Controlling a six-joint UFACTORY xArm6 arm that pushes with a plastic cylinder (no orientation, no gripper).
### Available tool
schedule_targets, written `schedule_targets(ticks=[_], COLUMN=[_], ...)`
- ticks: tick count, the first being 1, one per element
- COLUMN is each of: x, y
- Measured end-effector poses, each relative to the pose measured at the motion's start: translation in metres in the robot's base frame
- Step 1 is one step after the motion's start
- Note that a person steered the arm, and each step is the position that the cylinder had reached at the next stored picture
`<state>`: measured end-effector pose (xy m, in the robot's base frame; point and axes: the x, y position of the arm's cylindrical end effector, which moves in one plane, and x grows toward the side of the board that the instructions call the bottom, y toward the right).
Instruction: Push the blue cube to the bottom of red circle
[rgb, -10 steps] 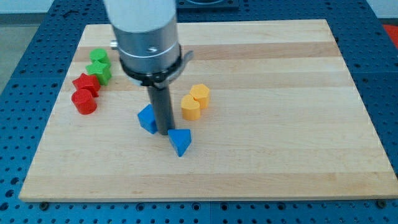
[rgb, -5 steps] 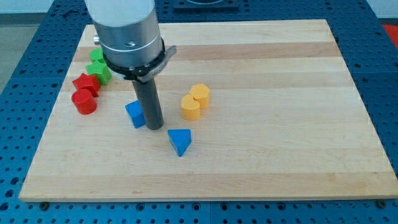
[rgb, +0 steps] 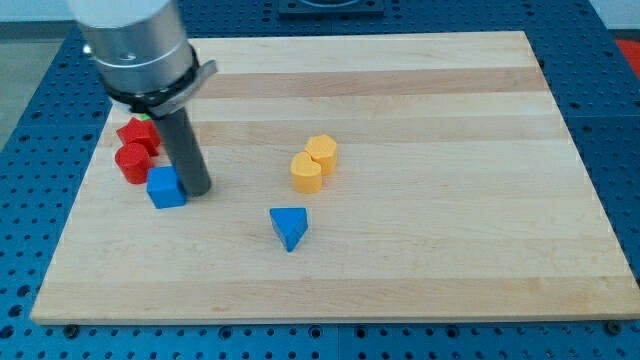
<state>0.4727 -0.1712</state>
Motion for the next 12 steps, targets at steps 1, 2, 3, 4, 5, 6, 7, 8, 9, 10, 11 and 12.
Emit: schedule_targets(ticks=[1,2,3,4,5,6,7,8,9,10,11,12], x=[0.000,0.000,0.008,0.027,0.041,0.047,0.047,0.046,0.037,0.025,0.030,0.047], y=[-0.018,-0.029,-0.030,-0.026,-0.025,-0.035,-0.061,-0.079,-0.080,-0.080,-0.080,-0.063])
